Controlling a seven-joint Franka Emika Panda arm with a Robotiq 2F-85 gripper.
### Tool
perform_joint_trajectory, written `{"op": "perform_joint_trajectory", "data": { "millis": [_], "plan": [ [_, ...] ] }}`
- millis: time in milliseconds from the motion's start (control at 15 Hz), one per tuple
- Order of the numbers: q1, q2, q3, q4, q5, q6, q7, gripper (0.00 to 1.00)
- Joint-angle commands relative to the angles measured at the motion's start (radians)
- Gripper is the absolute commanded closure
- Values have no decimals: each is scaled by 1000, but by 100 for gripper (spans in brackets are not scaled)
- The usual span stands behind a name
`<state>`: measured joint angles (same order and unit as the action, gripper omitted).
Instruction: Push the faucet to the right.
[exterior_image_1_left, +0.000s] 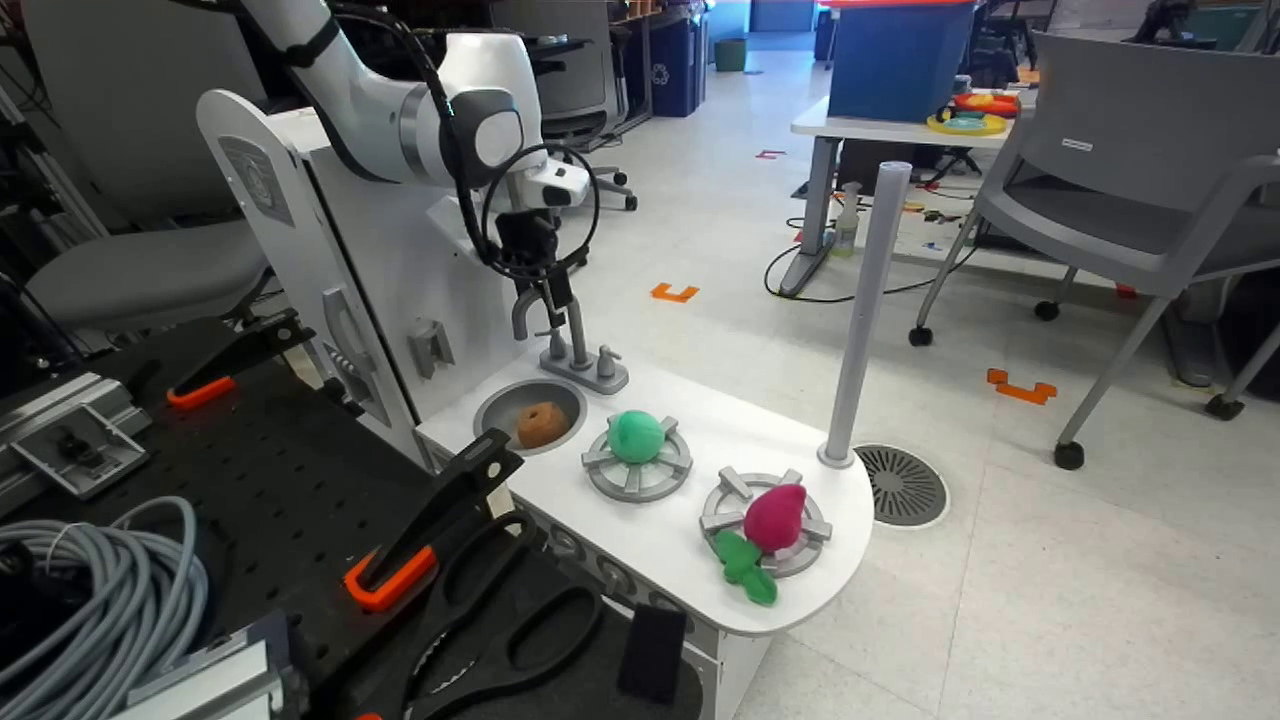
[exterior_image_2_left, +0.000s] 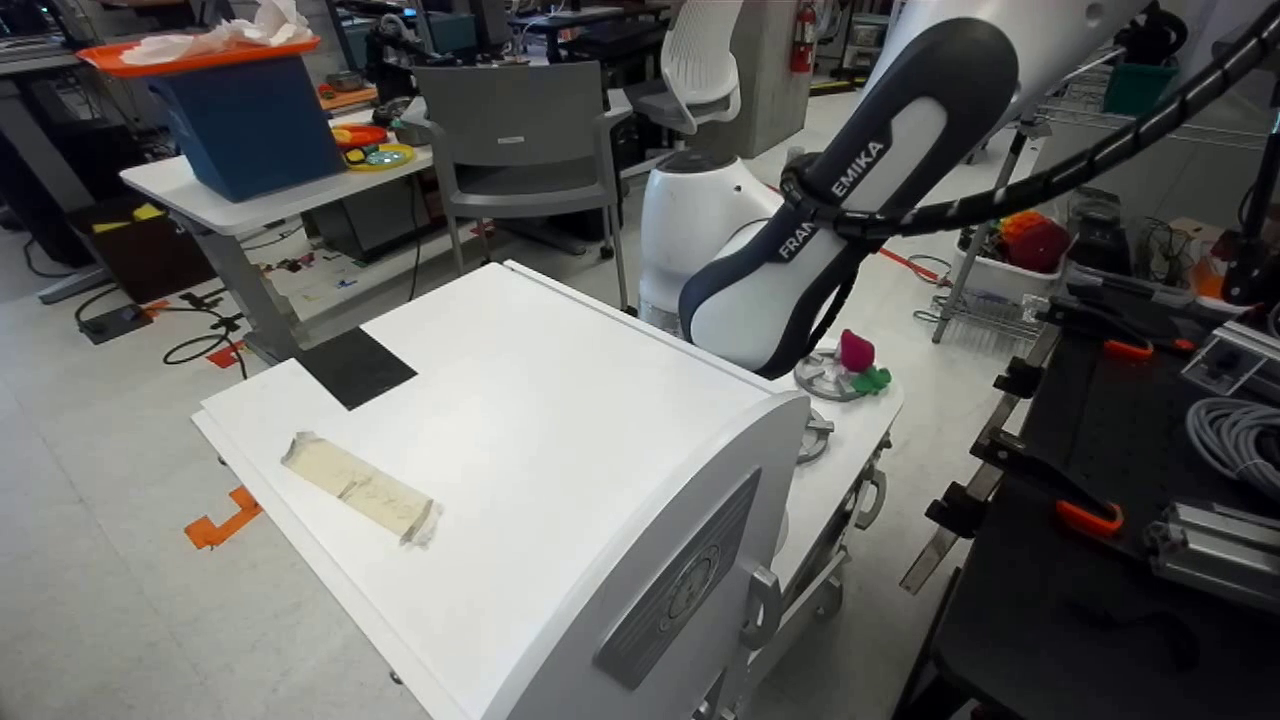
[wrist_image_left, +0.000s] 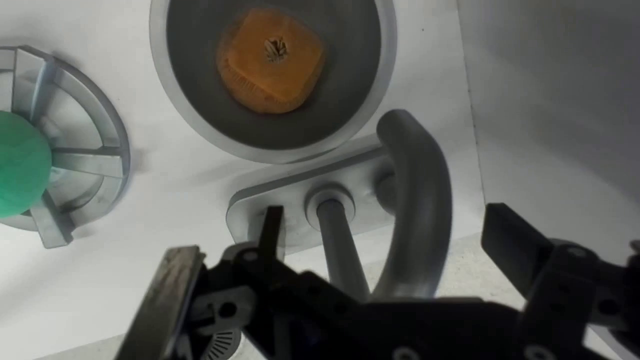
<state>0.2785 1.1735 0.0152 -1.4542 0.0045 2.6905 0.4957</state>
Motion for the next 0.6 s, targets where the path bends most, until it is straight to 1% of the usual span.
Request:
{"op": "perform_joint_trajectory", "data": {
  "millis": [0, 333, 533],
  "plan": [
    [10, 36, -8, 57, 37, -78, -28, 0],
    [-11, -14, -3, -7, 56, -141, -23, 0],
    [-20, -54, -29, -64, 53, -133, -19, 0]
  ]
}}
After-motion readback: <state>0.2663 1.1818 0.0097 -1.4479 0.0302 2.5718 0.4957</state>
